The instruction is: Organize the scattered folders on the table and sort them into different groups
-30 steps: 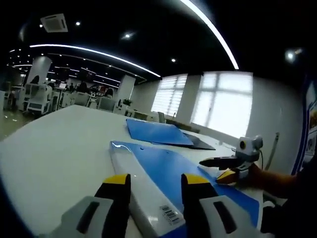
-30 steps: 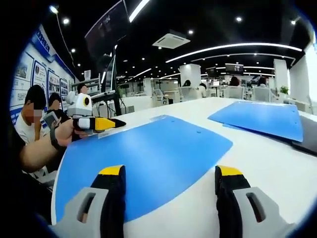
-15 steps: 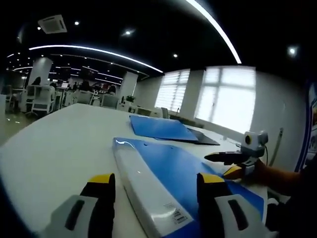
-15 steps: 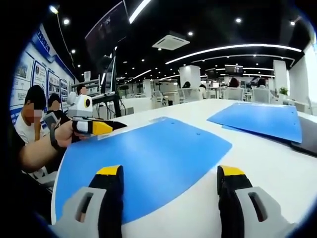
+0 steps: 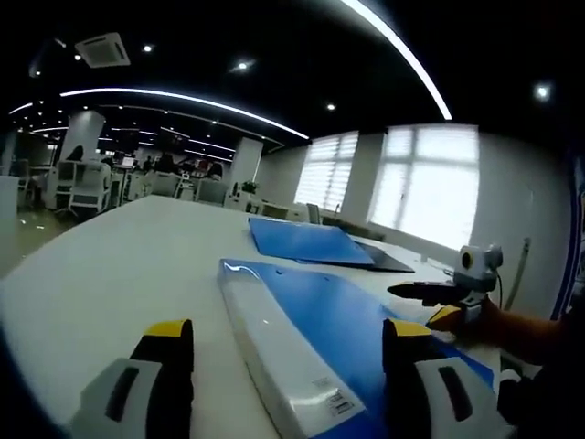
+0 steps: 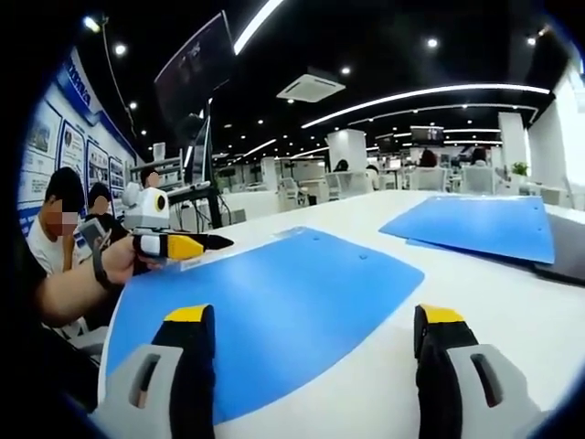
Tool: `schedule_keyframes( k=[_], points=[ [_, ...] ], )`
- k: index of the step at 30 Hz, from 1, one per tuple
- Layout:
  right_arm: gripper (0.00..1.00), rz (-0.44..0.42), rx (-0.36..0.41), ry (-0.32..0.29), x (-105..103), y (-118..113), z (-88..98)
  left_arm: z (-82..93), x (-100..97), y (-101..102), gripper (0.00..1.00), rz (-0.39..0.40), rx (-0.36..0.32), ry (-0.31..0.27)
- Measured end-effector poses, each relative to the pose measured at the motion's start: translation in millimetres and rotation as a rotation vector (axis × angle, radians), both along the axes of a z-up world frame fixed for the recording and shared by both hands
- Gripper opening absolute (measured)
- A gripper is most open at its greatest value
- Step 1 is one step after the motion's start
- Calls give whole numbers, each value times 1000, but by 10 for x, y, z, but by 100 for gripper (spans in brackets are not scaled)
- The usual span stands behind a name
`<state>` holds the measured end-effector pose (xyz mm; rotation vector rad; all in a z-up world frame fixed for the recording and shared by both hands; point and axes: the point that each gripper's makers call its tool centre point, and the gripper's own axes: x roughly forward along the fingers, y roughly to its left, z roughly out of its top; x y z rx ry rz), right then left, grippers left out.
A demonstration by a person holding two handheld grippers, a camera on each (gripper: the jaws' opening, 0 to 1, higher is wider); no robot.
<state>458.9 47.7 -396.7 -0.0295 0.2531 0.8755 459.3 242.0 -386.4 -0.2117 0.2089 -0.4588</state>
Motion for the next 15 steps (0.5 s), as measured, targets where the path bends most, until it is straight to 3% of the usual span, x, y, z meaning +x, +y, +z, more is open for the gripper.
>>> schedule_keyframes(
  k=[9,15],
  points=[
    [98,-22,6,-9,27,-24,18,17,-2,26,98,24,-2,-9],
    [99,-23,8,-6,25,-22,18,22,3,54,99,46,2,-15]
  ],
)
